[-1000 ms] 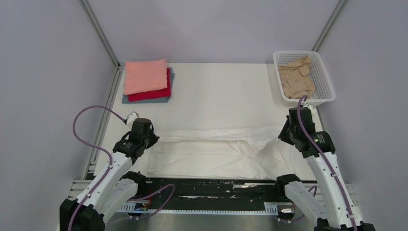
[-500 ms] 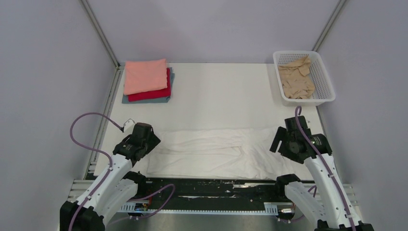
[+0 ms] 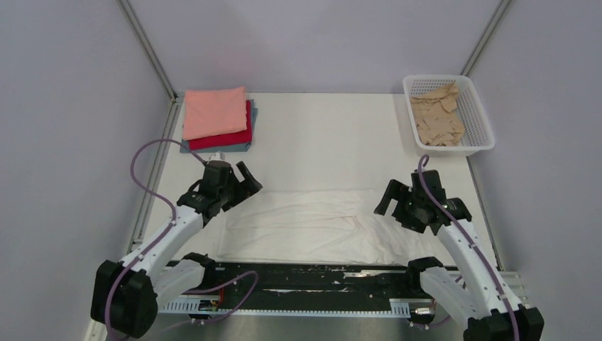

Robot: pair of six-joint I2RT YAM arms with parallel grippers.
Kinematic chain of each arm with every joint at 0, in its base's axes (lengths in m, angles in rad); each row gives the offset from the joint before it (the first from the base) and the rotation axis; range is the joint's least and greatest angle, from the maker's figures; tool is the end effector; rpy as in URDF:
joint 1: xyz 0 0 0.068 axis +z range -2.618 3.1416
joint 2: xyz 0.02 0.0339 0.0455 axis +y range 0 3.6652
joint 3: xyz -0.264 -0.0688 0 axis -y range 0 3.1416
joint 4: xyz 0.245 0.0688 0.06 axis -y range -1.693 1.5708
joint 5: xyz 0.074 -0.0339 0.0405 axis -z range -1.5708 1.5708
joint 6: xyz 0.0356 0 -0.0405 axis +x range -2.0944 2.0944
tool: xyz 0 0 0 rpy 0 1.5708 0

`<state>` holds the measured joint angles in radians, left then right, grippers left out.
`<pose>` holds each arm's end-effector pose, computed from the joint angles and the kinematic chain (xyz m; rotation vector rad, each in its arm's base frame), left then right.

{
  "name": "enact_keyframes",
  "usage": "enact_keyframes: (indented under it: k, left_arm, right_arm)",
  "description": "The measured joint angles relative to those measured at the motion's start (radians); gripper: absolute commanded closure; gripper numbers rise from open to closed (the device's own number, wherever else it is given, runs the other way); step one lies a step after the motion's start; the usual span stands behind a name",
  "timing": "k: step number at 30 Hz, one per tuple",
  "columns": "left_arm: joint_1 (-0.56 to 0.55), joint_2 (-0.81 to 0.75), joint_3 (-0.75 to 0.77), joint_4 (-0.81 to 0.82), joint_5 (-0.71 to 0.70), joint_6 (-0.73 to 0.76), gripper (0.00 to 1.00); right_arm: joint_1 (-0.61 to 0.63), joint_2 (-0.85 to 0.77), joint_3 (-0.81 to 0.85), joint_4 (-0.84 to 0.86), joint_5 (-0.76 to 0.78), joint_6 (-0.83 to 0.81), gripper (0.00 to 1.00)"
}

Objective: Fold and stack the t-shirts
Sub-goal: Rotate the tshirt 90 degrees

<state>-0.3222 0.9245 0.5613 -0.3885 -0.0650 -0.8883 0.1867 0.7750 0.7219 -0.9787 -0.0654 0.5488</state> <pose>0.1822 -0.0584 0.2185 -0.6974 2.2773 -0.5245 0.1327 0.0274 0.2511 0.4520 2.6019 0.3429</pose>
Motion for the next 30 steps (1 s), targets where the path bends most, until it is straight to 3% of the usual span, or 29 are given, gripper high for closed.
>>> enact_keyframes:
  k: [7,15,22,30]
  left_arm:
    - [-0.065,0.248,0.029,0.096,0.140,0.062,0.00]
    - [-0.068,0.275,-0.039,0.138,0.157,0.069,0.00]
    - [-0.096,0.253,-0.062,0.169,0.130,0.029,0.00]
    - [-0.328,0.364,-0.013,0.267,0.063,-0.117,0.00]
  right_arm:
    - [0.000,0.252,-0.126,0.196,-0.023,0.066,0.00]
    - [0.000,0.516,-0.068,0.389,0.032,0.127,0.00]
    - [0.000,0.951,0.322,0.559,0.048,0.112,0.00]
    - [-0.002,1.487,1.003,0.694,-0.128,0.005,0.01]
